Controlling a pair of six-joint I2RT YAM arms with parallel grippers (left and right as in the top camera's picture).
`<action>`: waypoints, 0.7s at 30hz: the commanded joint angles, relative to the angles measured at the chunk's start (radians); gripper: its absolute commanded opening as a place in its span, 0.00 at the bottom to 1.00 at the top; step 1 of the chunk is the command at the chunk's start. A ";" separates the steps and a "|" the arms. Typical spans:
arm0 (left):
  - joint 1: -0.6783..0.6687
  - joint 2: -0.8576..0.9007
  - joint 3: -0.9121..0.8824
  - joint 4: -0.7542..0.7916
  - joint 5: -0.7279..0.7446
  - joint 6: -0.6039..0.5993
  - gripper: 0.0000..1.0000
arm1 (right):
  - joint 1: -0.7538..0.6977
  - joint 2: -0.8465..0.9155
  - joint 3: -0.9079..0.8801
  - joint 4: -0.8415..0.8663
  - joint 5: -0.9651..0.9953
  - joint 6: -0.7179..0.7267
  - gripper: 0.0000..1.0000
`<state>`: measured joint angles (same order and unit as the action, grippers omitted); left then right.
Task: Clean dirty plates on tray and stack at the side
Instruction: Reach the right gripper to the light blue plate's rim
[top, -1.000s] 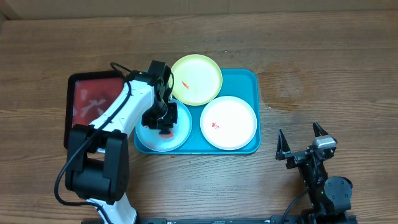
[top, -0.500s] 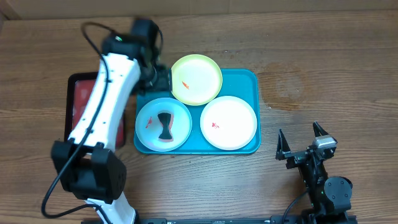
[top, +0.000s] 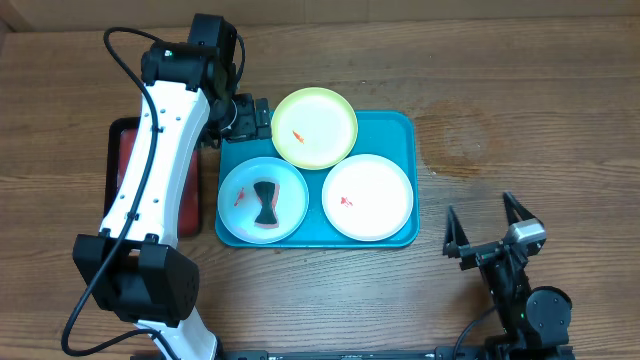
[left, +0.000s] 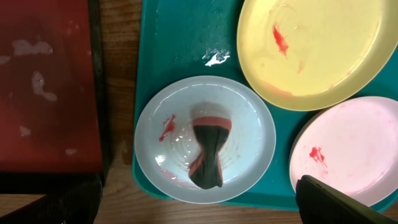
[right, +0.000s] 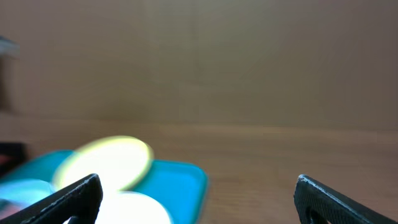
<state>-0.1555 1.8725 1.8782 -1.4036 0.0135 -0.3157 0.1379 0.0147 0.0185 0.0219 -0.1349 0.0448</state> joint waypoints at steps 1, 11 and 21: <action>-0.007 0.001 0.006 0.010 0.025 -0.026 1.00 | -0.003 -0.011 -0.010 0.034 -0.229 0.124 1.00; -0.008 0.001 0.006 0.021 0.032 -0.026 1.00 | -0.003 -0.009 0.048 0.451 -0.198 0.221 1.00; -0.009 0.001 0.006 0.021 0.033 -0.026 1.00 | -0.003 0.493 0.854 -0.388 -0.121 0.055 1.00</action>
<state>-0.1574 1.8725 1.8778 -1.3830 0.0338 -0.3233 0.1379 0.3061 0.6159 -0.2089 -0.2832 0.1570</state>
